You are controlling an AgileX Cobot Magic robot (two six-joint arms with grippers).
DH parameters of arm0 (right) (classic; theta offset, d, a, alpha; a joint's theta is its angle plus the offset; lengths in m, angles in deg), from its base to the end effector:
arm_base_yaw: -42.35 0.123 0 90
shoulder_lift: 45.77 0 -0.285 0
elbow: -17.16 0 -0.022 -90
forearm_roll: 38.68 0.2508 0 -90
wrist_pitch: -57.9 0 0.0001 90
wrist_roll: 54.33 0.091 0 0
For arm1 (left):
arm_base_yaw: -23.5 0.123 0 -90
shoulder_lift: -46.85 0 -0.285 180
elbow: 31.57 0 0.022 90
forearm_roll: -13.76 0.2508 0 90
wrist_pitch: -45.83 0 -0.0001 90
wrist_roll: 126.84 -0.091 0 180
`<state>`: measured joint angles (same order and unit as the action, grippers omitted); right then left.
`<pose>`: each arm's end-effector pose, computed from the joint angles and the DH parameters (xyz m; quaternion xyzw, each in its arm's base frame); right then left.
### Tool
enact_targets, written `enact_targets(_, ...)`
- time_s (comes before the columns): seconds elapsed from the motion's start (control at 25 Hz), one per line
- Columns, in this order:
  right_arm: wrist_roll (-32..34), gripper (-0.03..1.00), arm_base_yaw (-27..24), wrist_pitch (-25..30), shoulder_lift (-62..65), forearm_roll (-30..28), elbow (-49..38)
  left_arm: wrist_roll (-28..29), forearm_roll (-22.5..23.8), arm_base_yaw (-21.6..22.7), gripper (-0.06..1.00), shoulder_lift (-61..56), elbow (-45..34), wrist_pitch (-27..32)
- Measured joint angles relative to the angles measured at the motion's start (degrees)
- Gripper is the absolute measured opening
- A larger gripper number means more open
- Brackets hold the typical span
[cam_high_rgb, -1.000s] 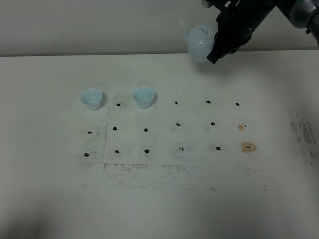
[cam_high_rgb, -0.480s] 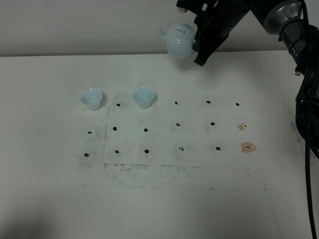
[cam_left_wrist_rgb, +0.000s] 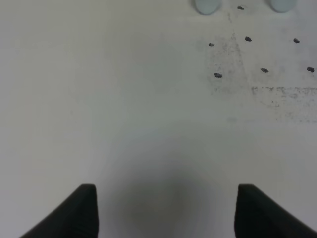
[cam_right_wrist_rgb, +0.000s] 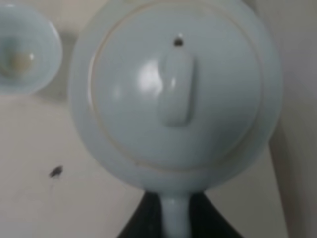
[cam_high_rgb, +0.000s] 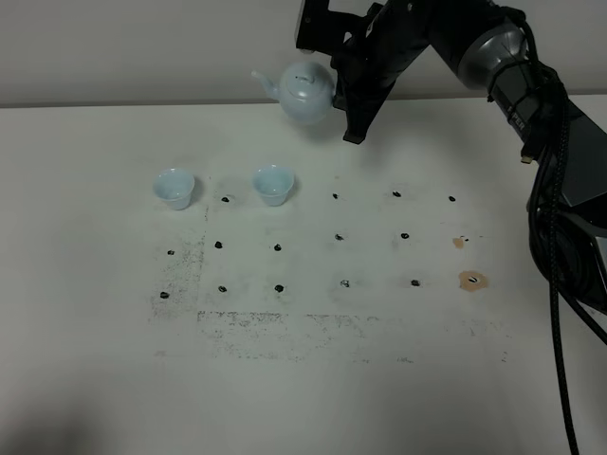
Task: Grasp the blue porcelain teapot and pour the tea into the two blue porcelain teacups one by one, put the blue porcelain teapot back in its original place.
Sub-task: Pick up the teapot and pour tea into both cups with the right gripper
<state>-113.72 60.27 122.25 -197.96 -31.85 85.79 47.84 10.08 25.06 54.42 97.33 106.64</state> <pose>0.5175 0.1776 0.2294 -0.5915 0.7554 -0.0428 0.2788 -0.0005 -0.0051 0.2650 0.0289 0.8628 -0.0018 0.5047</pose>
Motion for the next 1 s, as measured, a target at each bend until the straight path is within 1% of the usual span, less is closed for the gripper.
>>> enact_targets(0.24, -2.4, 0.08, 2.0, -8.2, -0.1, -2.8, 0.0, 0.0, 0.0, 0.0, 0.60, 0.0, 0.0, 0.0)
enact_targets(0.4, -4.4, 0.08, 3.7, -11.9, -0.5, -3.3, 0.0, 0.0, 0.0, 0.0, 0.60, 0.0, 0.0, 0.0)
enact_targets(0.64, -8.9, 0.08, 5.5, -15.1, -2.8, -3.5, 0.1, 0.0, 0.0, 0.0, 0.60, 0.0, 0.0, 0.0)
enact_targets(1.0, -13.1, 0.08, 6.3, -19.0, -5.3, -6.2, 0.1, 0.0, 0.0, 0.0, 0.60, 0.0, 0.0, 0.0)
